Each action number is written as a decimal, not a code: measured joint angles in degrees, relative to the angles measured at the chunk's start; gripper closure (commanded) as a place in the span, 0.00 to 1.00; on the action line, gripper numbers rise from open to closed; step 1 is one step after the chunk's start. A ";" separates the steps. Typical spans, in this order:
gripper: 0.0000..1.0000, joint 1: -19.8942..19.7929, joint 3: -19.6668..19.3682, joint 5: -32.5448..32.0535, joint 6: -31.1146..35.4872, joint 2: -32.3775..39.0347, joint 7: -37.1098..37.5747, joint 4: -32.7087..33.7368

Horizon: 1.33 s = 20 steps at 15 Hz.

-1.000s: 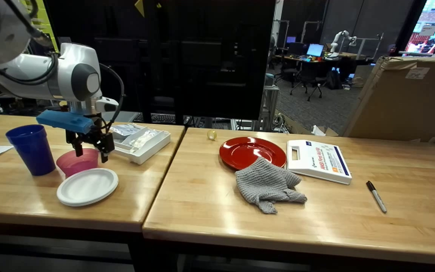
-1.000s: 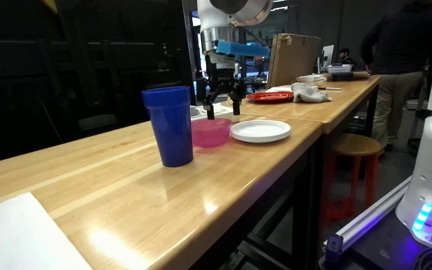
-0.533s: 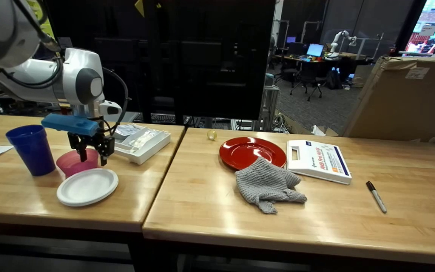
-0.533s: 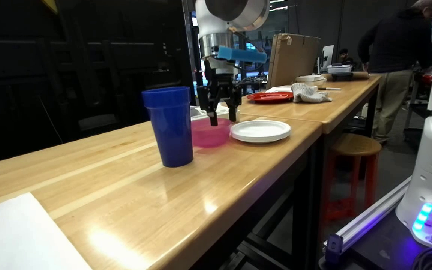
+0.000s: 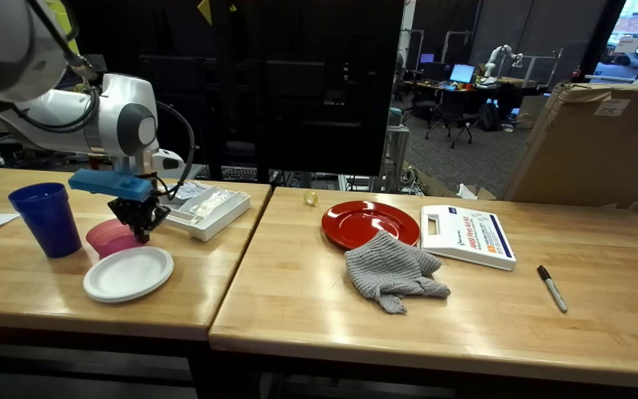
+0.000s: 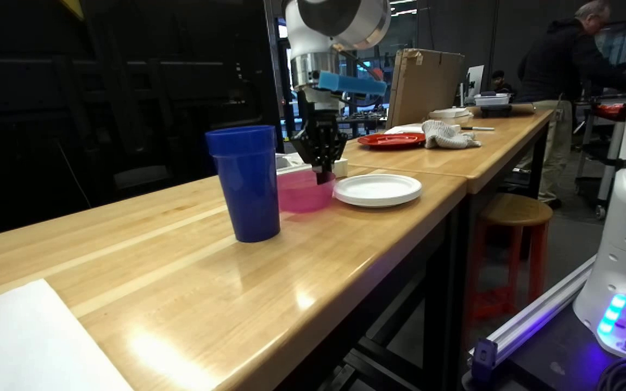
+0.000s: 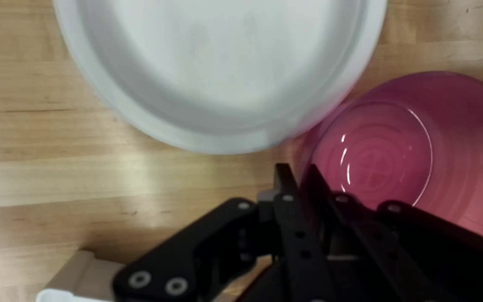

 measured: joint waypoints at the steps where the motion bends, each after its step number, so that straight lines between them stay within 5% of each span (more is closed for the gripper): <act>1: 1.00 0.00 -0.12 0.18 0.32 -0.03 -0.03 0.03; 20: 0.99 -1.55 -4.78 3.50 0.62 -12.66 3.02 -5.38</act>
